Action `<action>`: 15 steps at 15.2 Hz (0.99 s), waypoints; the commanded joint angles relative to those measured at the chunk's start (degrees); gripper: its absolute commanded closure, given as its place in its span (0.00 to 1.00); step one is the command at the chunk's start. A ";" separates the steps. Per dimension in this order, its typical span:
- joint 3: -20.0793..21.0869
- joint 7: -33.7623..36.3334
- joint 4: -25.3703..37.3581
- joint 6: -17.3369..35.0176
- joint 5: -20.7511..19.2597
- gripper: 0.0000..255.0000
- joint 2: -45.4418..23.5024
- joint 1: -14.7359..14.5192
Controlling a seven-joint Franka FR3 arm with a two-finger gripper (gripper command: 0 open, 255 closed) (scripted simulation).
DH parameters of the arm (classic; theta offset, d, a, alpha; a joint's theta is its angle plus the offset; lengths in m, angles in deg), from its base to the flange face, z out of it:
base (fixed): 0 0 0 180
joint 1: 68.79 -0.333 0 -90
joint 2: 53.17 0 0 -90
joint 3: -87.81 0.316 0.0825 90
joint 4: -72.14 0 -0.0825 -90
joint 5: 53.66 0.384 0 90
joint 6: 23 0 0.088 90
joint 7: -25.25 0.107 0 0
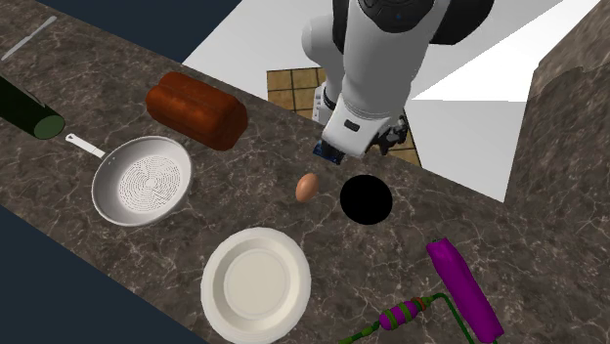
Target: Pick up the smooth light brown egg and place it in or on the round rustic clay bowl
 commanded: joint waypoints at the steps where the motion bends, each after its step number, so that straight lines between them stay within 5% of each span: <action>1: -1.88 -2.46 -1.70 2.85 -1.17 0.00 -1.80 0.81; 11: -11.56 -14.75 -4.22 16.66 -5.49 0.00 -16.31 4.35; 15: -12.25 -15.56 -5.66 20.06 -5.39 0.00 -18.45 4.33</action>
